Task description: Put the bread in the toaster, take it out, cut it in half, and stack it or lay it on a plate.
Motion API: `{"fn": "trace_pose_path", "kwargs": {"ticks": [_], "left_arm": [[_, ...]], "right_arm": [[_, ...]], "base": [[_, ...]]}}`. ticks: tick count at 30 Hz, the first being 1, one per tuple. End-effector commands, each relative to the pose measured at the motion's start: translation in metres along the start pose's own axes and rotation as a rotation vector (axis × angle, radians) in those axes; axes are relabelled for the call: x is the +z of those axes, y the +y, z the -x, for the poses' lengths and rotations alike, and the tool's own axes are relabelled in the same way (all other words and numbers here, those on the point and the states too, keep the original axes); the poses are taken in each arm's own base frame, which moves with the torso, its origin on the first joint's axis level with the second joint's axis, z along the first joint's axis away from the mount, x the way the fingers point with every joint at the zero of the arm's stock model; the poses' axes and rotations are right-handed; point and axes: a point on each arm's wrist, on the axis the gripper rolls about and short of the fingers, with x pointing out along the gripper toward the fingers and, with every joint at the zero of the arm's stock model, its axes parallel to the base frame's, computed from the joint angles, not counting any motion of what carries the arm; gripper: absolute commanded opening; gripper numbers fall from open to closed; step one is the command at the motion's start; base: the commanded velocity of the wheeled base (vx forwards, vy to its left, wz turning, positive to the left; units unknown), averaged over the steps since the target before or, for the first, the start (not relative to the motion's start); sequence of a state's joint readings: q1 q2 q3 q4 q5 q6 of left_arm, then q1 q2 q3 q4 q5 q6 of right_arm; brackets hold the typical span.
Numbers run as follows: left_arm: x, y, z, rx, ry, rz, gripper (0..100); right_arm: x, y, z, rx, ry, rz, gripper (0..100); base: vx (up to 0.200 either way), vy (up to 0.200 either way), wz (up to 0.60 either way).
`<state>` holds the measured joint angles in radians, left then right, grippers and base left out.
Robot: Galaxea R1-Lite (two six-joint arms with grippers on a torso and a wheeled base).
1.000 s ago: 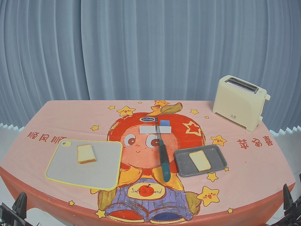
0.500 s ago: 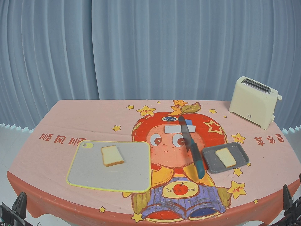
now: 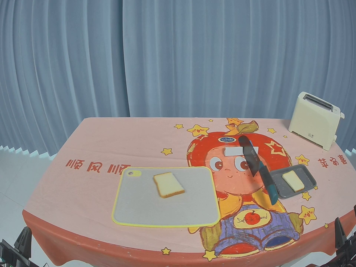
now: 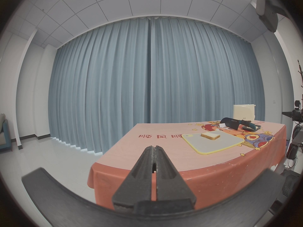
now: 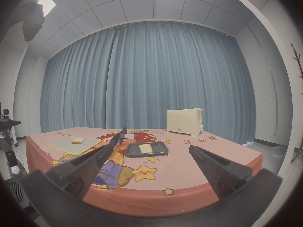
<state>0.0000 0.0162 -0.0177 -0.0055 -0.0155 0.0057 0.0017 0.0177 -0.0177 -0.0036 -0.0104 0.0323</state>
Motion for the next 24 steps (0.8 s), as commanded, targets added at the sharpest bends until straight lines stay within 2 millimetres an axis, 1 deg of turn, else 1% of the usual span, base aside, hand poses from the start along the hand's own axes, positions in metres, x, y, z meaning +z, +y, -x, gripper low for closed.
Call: {"fn": "trace_pose_path", "kwargs": {"ticks": [1,4,10,22,24], "left_arm": [[-0.0050,0.0000,-0.0007,0.000,0.010,0.000,0],[-0.0050,0.0000,-0.0007,0.000,0.010,0.000,0],[-0.0050,0.0000,-0.0007,0.000,0.010,0.000,0],[-0.0050,0.0000,-0.0007,0.000,0.010,0.000,0],[-0.0050,0.0000,-0.0007,0.000,0.010,0.000,0]], "right_arm": [[-0.0054,-0.0002,0.0001,0.000,0.001,0.000,100],[-0.0054,-0.0002,0.0001,0.000,0.001,0.000,100],[-0.0054,-0.0002,0.0001,0.000,0.001,0.000,100],[-0.0052,-0.0002,0.0001,0.000,-0.001,0.000,100],[-0.0052,-0.0002,0.0001,0.000,-0.001,0.000,100]], "base": [[0.000,0.200,0.00],[0.000,0.200,0.00],[0.000,0.000,0.00],[0.000,0.200,0.00],[0.000,0.000,0.00]]}}
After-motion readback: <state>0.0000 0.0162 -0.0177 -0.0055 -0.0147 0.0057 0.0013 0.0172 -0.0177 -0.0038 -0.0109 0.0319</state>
